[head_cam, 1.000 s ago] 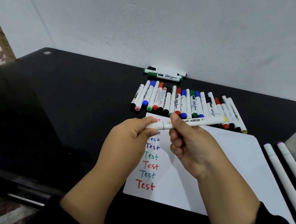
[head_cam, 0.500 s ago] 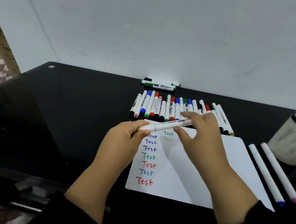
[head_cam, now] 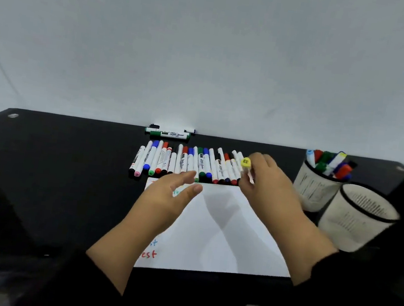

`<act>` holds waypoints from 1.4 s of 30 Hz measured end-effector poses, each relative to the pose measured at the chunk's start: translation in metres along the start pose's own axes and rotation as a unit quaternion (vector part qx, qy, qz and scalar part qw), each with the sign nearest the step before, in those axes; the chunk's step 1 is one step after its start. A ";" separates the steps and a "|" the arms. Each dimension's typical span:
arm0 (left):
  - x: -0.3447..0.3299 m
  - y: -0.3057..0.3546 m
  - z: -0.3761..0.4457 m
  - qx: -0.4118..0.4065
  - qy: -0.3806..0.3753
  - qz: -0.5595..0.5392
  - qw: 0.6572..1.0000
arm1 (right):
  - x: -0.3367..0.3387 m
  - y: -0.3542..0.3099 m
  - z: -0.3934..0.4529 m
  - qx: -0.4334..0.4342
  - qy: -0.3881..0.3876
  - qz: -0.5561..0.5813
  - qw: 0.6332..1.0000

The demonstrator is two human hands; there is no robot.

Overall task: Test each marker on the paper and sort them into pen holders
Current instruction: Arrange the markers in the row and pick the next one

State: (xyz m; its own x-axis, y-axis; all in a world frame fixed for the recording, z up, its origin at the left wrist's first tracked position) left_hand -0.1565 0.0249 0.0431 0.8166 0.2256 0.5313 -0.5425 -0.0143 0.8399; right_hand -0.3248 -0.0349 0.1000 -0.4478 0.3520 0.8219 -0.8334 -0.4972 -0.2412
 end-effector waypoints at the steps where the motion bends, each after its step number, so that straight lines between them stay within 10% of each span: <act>1: -0.009 -0.002 0.005 0.008 -0.014 0.018 1.000 | 0.008 0.013 0.001 -0.028 0.000 0.026 0.999; 15: -0.115 -0.035 0.062 -0.011 -0.157 0.290 0.944 | 0.076 0.134 -0.001 -0.206 0.057 0.036 0.976; 42: -0.117 -0.042 0.067 -0.006 -0.128 0.273 0.954 | 0.039 0.163 0.023 -0.226 -0.009 -0.039 0.973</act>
State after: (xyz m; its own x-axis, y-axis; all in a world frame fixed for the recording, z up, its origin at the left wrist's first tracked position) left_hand -0.2160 -0.0658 -0.0473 0.4333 -0.0573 0.8994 -0.9010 -0.0501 0.4308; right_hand -0.4708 -0.1206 0.1050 -0.3748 0.3596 0.8545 -0.9239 -0.0686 -0.3764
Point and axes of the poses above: each hand's wrist, its own z-axis towards the middle knuckle, its own x-axis out of the back of the hand, y = z × x, the point moved 8 cm from there along z, towards the middle knuckle
